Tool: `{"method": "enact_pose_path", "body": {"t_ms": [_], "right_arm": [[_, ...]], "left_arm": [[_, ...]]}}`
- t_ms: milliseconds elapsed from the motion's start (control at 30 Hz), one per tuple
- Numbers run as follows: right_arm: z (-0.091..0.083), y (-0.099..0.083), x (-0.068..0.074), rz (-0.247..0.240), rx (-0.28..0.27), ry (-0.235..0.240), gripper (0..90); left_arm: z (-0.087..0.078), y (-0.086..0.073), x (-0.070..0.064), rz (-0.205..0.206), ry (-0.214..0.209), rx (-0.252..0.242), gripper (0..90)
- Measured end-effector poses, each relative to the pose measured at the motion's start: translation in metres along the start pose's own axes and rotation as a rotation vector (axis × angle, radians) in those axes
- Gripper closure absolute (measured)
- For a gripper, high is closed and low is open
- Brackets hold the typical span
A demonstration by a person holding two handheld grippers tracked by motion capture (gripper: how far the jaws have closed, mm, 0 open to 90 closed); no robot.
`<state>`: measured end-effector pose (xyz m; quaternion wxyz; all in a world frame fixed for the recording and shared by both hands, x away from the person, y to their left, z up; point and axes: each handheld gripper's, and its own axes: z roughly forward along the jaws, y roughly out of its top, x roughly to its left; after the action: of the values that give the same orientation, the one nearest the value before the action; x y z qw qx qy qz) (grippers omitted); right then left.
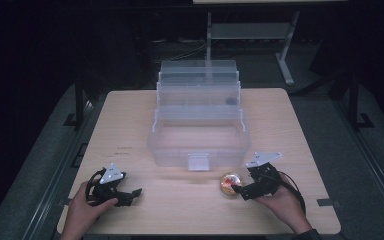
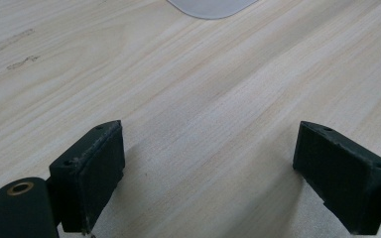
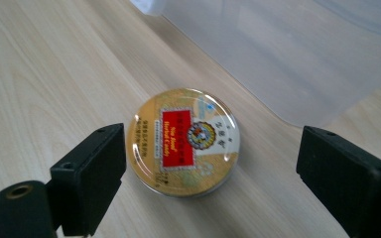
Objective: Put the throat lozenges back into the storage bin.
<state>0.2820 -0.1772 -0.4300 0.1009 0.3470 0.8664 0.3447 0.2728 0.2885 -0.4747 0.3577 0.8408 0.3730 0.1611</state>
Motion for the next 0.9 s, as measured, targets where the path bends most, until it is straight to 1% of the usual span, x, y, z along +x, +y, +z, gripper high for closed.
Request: {"method": "enact_pose_path", "body": {"t_ms": [300,600,867,900], "right_arm": [[0.008,0.004,0.005,-0.012,-0.012,0.028,12.4],[0.016,0.004,0.007,-0.009,-0.014,0.051,13.1],[0.024,0.004,0.008,-0.006,-0.001,0.051,13.1],[0.025,0.004,0.008,-0.012,-0.002,0.049,13.1]], "left_arm": [[0.000,0.000,0.000,0.000,0.000,0.000,11.7],[0.000,0.000,0.000,0.000,0.000,0.000,11.7],[0.000,0.000,0.000,0.000,0.000,0.000,11.7],[0.000,0.000,0.000,0.000,0.000,0.000,11.7]]}}
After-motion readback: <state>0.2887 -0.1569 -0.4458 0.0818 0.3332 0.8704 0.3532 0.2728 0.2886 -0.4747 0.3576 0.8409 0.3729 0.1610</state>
